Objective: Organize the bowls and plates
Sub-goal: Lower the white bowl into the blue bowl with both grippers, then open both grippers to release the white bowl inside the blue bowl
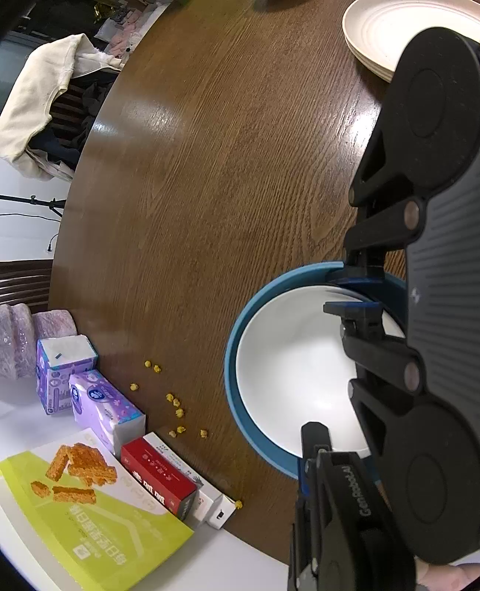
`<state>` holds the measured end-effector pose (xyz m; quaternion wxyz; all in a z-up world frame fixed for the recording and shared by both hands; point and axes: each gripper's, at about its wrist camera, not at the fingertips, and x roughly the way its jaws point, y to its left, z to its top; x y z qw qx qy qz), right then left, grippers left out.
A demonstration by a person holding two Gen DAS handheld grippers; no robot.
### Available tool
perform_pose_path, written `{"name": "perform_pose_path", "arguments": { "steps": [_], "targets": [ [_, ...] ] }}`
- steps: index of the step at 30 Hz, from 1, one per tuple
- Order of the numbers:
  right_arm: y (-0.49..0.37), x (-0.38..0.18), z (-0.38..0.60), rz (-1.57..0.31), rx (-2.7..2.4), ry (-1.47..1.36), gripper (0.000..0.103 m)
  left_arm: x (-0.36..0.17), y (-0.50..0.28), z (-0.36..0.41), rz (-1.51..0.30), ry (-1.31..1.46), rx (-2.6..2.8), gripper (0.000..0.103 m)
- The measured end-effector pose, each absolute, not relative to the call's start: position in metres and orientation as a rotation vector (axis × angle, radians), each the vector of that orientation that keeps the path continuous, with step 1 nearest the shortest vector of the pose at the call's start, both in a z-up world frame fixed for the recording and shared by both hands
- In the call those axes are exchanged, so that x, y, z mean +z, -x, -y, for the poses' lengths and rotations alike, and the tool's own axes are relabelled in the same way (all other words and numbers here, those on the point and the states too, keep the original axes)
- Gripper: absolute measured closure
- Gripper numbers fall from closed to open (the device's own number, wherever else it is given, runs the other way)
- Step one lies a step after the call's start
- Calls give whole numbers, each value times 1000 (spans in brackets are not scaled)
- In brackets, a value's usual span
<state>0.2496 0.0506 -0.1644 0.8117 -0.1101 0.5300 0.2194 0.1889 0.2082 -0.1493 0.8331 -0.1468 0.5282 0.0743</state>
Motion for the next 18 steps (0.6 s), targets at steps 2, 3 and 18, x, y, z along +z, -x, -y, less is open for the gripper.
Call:
{"name": "perform_pose_path", "arguments": {
  "steps": [2,3,18],
  "targets": [
    [-250,-164,-51,-1132,469,238,94,-149,-189,-208,-1119,311,156,96],
    [-250,-165,-51,-1132,469,240,94,-149,-189,-208,-1119,312,155,96],
    [-253,-165,-53,-1144,490,225,85,-150,-188,-210,-1127,337,154,94]
  ]
}}
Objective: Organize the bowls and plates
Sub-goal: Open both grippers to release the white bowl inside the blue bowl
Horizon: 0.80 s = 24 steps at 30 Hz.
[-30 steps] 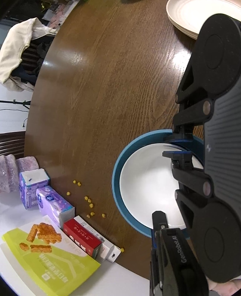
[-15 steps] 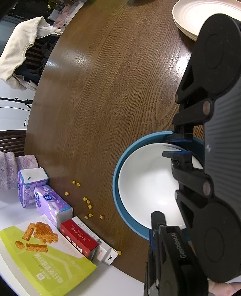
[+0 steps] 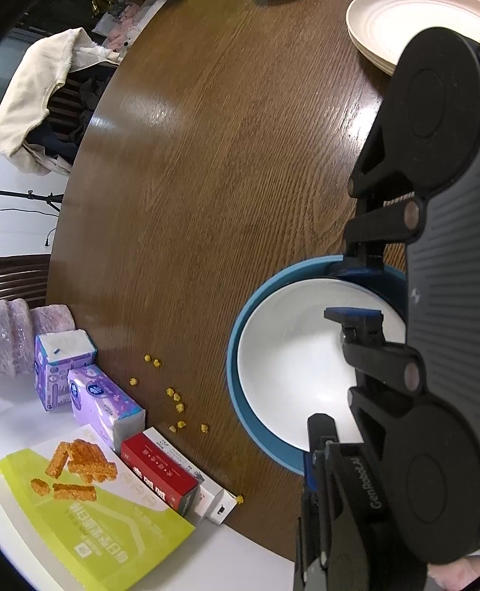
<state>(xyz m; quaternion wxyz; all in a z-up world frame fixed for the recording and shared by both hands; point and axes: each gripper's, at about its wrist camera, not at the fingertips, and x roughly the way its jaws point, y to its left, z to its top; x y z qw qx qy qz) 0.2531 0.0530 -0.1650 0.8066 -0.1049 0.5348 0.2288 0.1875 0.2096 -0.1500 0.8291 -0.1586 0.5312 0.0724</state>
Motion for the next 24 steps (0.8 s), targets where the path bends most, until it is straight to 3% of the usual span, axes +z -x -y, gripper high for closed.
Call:
{"name": "perform_pose_path", "arguments": {
  "steps": [5,8,11,21,22,24],
  "targets": [
    [-255,-165,-52,-1155,492,216,85,-149,-188,-210,-1127,336,153,89],
    [-257,-164,-53,-1163,498,210,81,-143,-187,-210,-1105,336,148,74],
    [-258,-164,-55,-1164,495,217,75,-137,-188,-210,-1087,334,145,73],
    [-259,-157,-53,-1166,504,186,68,-124,-182,-214,-1049,346,147,70],
    [-260,-155,-52,-1167,507,177,67,-120,-180,-214,-1040,344,152,67],
    [-259,-151,-49,-1163,515,160,65,-115,-178,-216,-1020,319,184,50]
  ]
}}
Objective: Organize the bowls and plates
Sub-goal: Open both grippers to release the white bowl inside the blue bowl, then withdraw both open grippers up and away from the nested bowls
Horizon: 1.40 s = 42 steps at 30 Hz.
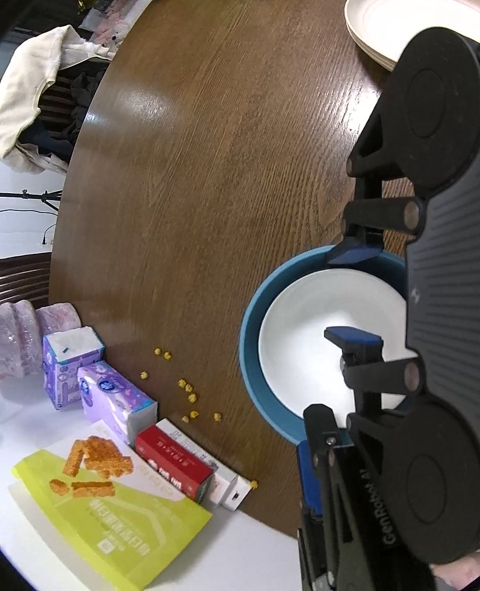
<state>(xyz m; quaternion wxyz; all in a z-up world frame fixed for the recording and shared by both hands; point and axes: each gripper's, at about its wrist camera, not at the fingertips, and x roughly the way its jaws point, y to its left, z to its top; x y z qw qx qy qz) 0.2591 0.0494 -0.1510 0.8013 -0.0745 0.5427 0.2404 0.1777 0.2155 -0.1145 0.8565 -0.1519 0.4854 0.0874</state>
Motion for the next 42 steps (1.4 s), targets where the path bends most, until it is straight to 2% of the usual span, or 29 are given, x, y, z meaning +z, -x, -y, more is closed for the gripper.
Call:
{"name": "perform_pose_path", "arguments": {
  "steps": [2,4,5,6,9,12,14,31,35,42],
  "targets": [
    [-257,-146,-46,-1153,520,145,63,-110,-175,-220,-1002,328,186,49],
    [-256,-142,-44,-1146,529,127,53,-104,-172,-224,-988,326,197,43],
    [-254,-139,-43,-1133,521,131,43,-102,-171,-225,-976,324,202,37],
    [-253,-136,-42,-1113,509,141,37,-99,-169,-227,-966,322,205,31],
    [-250,-129,-36,-1089,521,128,28,-93,-166,-228,-945,311,213,22],
    [-246,-121,-33,-1054,526,131,20,-88,-163,-227,-918,293,218,11],
    [-243,-117,-30,-1034,523,138,20,-85,-160,-224,-901,276,223,0],
    [-210,-94,43,-892,377,21,16,-61,-131,-204,-800,270,151,0],
    [-200,-88,59,-856,338,14,7,-61,-128,-195,-801,277,118,0],
    [-183,-76,83,-813,311,-39,7,-63,-125,-181,-809,269,68,0]
  ]
}}
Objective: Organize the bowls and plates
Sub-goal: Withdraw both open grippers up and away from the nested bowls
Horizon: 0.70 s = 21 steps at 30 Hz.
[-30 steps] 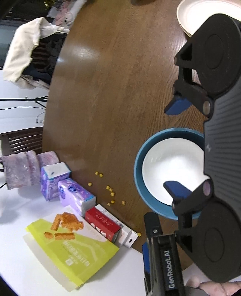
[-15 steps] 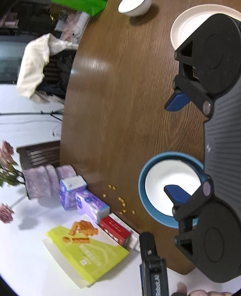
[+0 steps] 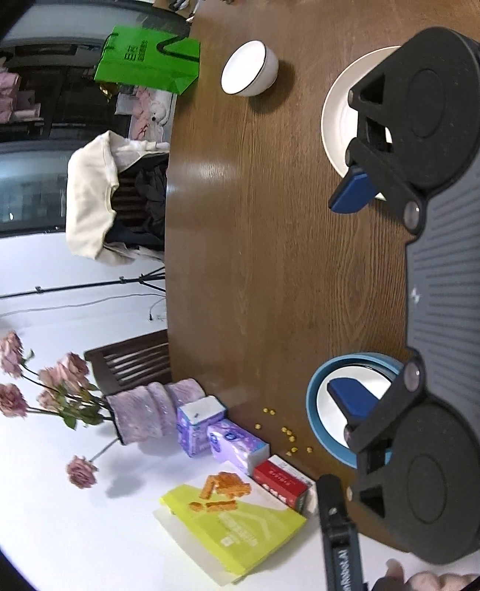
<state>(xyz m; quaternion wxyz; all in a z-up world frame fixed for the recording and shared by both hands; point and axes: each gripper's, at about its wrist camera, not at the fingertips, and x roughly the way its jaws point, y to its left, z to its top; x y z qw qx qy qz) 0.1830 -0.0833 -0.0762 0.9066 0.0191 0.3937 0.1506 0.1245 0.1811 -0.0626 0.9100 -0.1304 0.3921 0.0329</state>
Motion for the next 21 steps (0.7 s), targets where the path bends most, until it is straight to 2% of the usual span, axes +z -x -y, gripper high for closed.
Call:
{"name": "perform_pose_path", "arguments": {
  "steps": [21],
  "targets": [
    [-150,-66,143,-759,119,-158,7,-55,-134,-124,-782,176,-85,0]
  ]
}}
